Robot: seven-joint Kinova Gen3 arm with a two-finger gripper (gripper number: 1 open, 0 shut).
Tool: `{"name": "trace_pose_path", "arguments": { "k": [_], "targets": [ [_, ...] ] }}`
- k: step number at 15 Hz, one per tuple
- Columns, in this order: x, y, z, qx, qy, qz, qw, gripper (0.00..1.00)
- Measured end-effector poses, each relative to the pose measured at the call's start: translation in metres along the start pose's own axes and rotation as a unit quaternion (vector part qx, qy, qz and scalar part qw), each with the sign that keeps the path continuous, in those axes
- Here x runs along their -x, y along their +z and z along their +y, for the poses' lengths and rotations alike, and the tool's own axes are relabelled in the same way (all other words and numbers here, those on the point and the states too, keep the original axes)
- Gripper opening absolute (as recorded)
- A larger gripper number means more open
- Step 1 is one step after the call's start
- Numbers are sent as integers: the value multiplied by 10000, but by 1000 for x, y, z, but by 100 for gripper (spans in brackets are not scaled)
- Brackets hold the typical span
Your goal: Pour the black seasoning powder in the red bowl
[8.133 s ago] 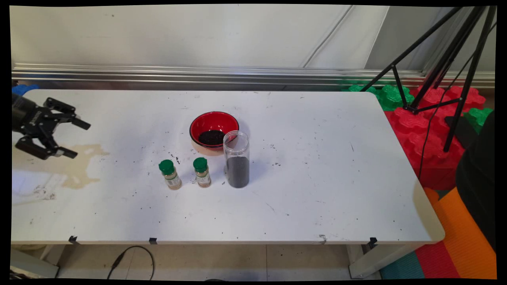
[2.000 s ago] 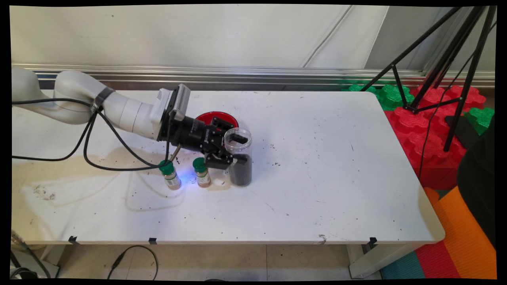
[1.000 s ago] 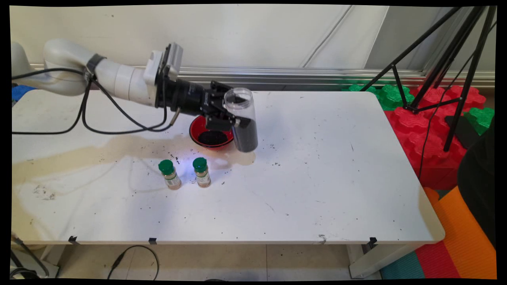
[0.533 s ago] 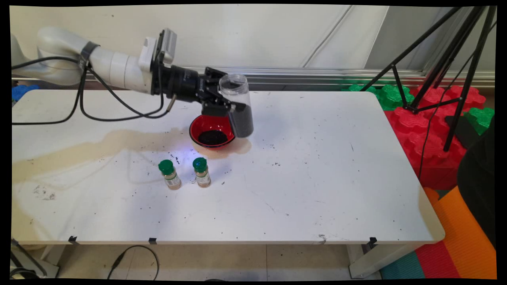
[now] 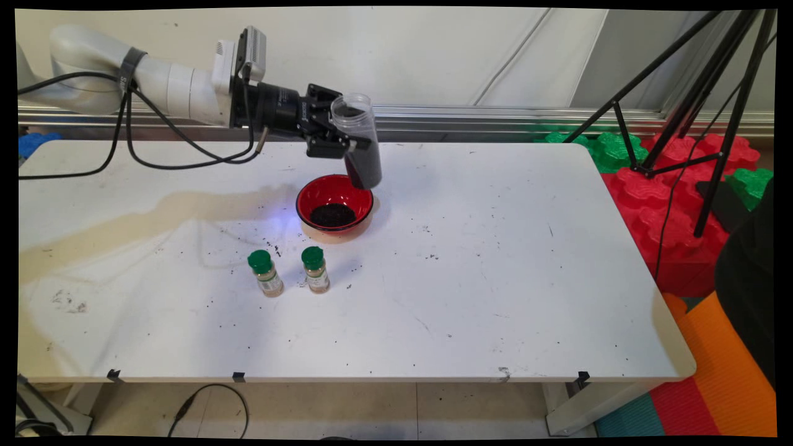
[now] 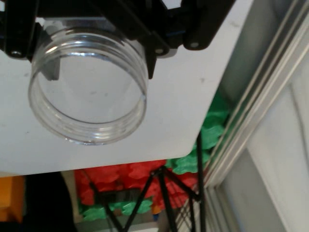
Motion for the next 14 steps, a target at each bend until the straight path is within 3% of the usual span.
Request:
{"name": "trace_pose_path", "arguments": {
  "k": [7,14],
  "targets": [
    [13,-6,-33,-377,269,-188,9987,0],
    [30,-6,-52,-600,658,-392,9953,0]
  ]
}}
